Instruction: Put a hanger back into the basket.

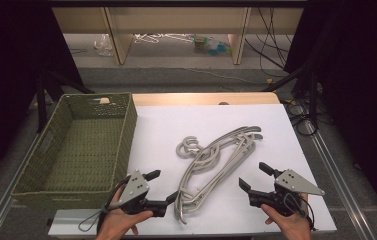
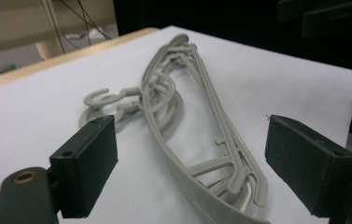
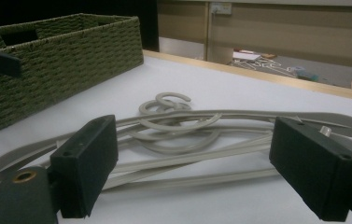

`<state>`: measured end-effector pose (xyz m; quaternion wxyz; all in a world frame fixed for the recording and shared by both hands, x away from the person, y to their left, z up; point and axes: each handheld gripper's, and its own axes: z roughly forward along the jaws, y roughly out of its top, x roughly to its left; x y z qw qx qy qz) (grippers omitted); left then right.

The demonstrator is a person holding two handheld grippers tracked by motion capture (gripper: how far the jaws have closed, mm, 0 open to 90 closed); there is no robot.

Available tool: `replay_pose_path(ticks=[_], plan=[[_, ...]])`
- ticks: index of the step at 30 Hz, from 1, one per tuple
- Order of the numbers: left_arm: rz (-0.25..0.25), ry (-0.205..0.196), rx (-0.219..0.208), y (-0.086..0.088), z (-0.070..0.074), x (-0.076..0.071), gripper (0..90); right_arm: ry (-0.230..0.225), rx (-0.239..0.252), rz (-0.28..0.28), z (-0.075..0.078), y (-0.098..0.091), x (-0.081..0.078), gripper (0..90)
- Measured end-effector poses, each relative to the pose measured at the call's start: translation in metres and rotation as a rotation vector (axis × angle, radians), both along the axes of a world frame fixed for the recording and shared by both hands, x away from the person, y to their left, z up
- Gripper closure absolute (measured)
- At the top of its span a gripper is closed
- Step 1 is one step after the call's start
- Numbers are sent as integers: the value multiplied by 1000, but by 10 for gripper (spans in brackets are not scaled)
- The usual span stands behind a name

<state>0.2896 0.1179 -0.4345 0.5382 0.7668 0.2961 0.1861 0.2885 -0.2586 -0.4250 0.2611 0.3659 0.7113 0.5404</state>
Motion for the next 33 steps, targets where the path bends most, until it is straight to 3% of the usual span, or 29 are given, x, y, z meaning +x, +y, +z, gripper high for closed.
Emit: replay_pose_path(ticks=[2,4,6,10,11,12,16,18,19,24,25,26,28,29,33], plan=[[-2,41,32,-9,-1,12,169,-7,-2,-1,1,0,-1,163],[-10,52,38,-13,-1,18,188,-13,0,-2,1,1,0,163],[-16,117,70,-25,-2,40,204,-13,4,5,0,0,0,163],[5,221,96,-35,-9,63,245,-9,1,9,0,0,0,163],[15,245,114,-38,-11,69,258,-14,6,7,0,1,0,163],[0,268,163,-38,-12,74,262,-13,5,8,0,1,0,164],[18,363,227,-47,-18,89,301,19,17,5,1,1,-2,164],[10,397,245,-51,-21,95,329,11,13,2,0,1,-1,165],[21,413,232,-54,-23,98,345,13,13,4,0,2,-1,165],[33,450,256,-65,-28,112,443,14,12,11,0,2,-1,168],[26,457,272,-65,-28,115,458,17,11,14,0,1,-1,169],[23,449,258,-67,-30,117,481,17,9,12,0,1,-1,169],[18,470,271,-67,-31,119,534,21,8,11,1,1,-1,171],[-4,515,275,-67,-33,125,550,18,11,13,1,1,-1,174],[-21,538,297,-68,-36,130,608,18,17,16,0,1,-1,176]])
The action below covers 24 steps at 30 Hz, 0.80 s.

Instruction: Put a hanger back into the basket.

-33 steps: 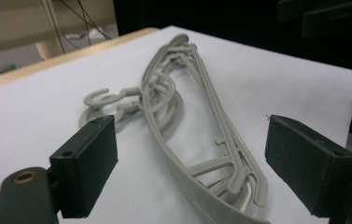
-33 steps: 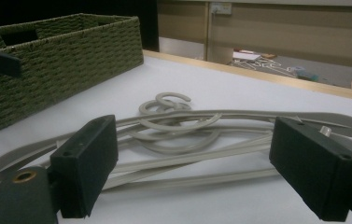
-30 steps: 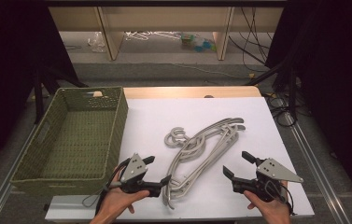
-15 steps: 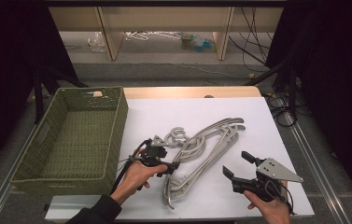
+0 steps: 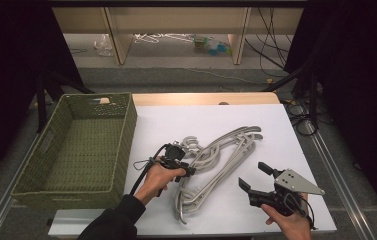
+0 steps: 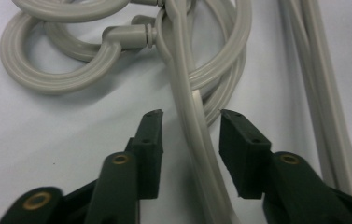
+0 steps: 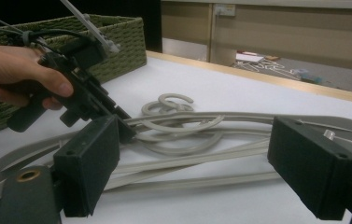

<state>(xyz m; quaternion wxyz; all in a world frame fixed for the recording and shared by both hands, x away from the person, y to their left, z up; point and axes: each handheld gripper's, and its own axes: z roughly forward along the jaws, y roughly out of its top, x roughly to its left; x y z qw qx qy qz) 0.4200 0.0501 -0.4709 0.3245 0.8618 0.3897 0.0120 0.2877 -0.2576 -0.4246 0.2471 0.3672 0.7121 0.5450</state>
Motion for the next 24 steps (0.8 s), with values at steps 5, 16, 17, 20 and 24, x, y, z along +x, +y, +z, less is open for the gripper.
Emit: replay_pose_path(ticks=[5,16,17,20,24], plan=[[31,4,-38,1,4,1,720,5,-7,-3,1,-1,0,186],[94,-30,-83,7,11,2,786,2,-4,-2,1,-1,0,187],[106,-40,-92,8,12,2,791,1,10,7,0,0,1,187],[144,-54,-151,12,18,2,811,4,-6,-2,1,-1,0,187],[152,-74,-162,15,22,2,810,3,-7,-1,1,-1,0,187]])
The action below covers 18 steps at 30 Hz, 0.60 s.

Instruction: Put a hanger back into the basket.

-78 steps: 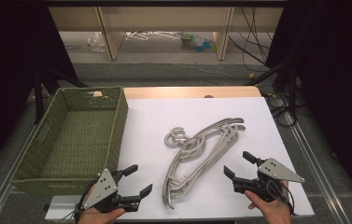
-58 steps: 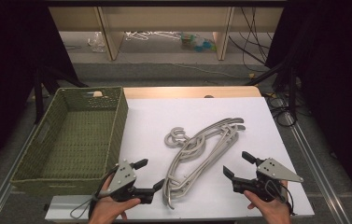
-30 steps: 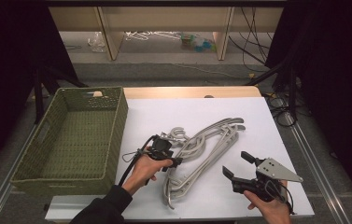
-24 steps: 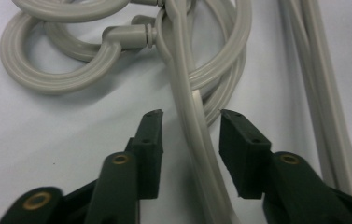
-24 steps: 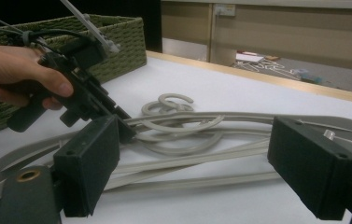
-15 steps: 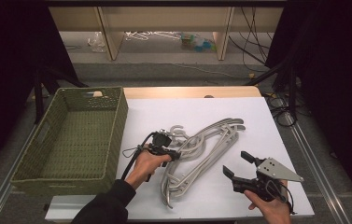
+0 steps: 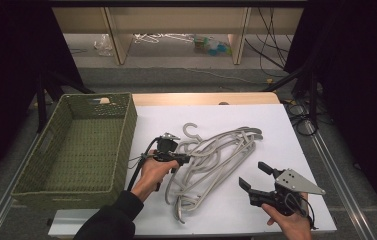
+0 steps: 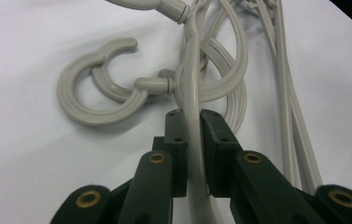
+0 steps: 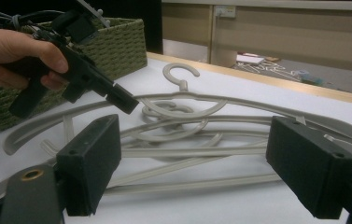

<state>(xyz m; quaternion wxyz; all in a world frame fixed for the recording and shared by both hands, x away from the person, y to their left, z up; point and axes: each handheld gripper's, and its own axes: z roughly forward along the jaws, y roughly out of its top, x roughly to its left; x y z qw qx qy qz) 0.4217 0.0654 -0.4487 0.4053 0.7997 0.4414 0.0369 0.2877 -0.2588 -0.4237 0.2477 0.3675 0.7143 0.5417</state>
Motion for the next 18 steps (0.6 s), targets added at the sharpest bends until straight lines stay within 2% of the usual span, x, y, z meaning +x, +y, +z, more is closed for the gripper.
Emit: replay_pose_path(ticks=[1,5,7,9,11,13,16,17,18], plan=[[9,-10,-20,2,1,1,810,0,1,0,0,0,0,188],[20,-27,-48,7,7,0,811,-2,7,1,0,0,0,188],[15,-39,-49,10,11,0,812,-10,25,6,-1,1,1,188],[17,-54,-54,14,16,-1,812,-3,17,9,-1,0,1,188],[31,-63,-70,14,19,-2,811,-2,18,8,-1,1,1,188],[56,-92,-86,18,28,-4,811,-2,12,8,-1,0,1,188],[60,-104,-92,20,36,-6,811,-5,11,0,-1,0,1,188],[43,-116,-70,23,43,-8,811,-7,11,-3,-1,0,1,188],[39,-122,-72,24,47,-8,811,-6,11,-3,-1,1,1,188]])
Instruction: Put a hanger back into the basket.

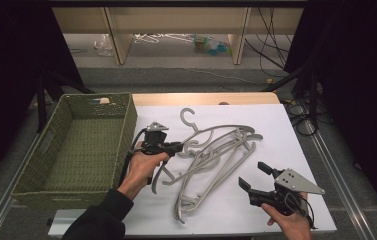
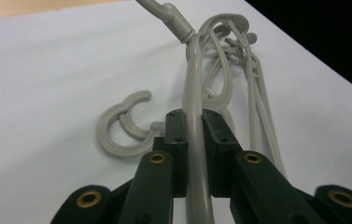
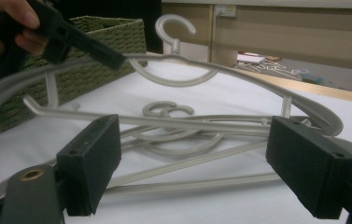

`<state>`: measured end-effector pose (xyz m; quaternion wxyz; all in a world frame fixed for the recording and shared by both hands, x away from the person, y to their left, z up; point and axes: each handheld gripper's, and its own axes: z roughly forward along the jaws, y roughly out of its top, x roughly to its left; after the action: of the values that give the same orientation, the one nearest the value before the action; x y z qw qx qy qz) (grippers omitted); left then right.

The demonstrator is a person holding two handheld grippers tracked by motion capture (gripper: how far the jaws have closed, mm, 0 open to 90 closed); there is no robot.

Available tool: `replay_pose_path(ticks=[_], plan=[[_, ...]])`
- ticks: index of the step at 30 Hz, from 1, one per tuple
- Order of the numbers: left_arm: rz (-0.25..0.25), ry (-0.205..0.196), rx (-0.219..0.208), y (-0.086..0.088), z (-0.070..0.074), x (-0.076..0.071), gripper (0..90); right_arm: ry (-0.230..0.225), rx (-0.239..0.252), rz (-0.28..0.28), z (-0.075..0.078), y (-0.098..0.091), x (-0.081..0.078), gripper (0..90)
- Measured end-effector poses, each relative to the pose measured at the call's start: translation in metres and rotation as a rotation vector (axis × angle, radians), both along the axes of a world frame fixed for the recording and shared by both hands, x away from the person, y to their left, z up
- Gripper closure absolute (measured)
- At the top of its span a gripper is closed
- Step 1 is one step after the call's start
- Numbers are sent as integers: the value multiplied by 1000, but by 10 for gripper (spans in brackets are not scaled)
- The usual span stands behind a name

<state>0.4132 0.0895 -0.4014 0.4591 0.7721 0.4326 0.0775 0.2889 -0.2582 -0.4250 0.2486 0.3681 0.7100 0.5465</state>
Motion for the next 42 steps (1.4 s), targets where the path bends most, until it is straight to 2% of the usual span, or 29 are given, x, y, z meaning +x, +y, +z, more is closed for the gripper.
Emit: replay_pose_path(ticks=[3,5,6,7,8,10,12,17,18,19,20,21,23,25,27,28,29,30,32,33,35,36,37,40,42], plan=[[-3,-27,8,4,14,-2,812,2,3,7,0,1,0,188],[10,-42,-4,10,23,-3,811,3,0,6,0,1,0,188],[12,-49,7,13,28,-4,811,10,-5,9,0,0,-1,189],[12,-49,7,13,28,-4,812,10,-5,9,0,0,-1,189],[10,-54,6,18,34,-4,812,-3,1,-1,0,1,0,189],[27,-69,-18,27,48,-6,811,9,-2,5,0,0,0,190],[32,-75,-20,30,51,-6,812,12,-4,5,0,0,0,190],[91,-126,-67,63,82,-10,811,12,2,12,0,1,0,190],[103,-134,-65,69,88,-11,812,12,2,12,0,1,0,190],[103,-134,-65,69,88,-11,812,18,0,12,0,1,0,191],[121,-155,-87,82,97,-14,811,17,1,13,0,1,0,191],[121,-155,-87,82,97,-14,812,17,1,13,0,1,0,191],[147,-174,-101,102,104,-18,811,10,4,10,0,0,0,191],[176,-183,-91,119,105,-21,811,10,9,11,0,1,1,191],[211,-187,-102,140,105,-26,811,10,9,8,0,1,0,191],[211,-187,-102,140,105,-26,812,9,8,9,0,1,1,191],[227,-189,-110,150,104,-29,812,9,8,9,0,1,1,191],[256,-197,-110,170,103,-35,812,13,3,11,0,1,0,191],[287,-205,-98,189,100,-40,811,12,0,7,0,1,0,191],[287,-205,-98,189,100,-40,812,17,1,6,0,1,0,191],[339,-204,-100,217,93,-48,811,15,3,9,0,2,0,191],[339,-204,-100,217,93,-48,811,11,10,16,0,3,1,191],[373,-200,-102,234,88,-53,811,16,11,18,0,3,1,191],[413,-192,-88,256,80,-59,812,15,0,11,0,4,2,190],[421,-189,-85,261,79,-61,812,14,2,12,0,4,2,190]])
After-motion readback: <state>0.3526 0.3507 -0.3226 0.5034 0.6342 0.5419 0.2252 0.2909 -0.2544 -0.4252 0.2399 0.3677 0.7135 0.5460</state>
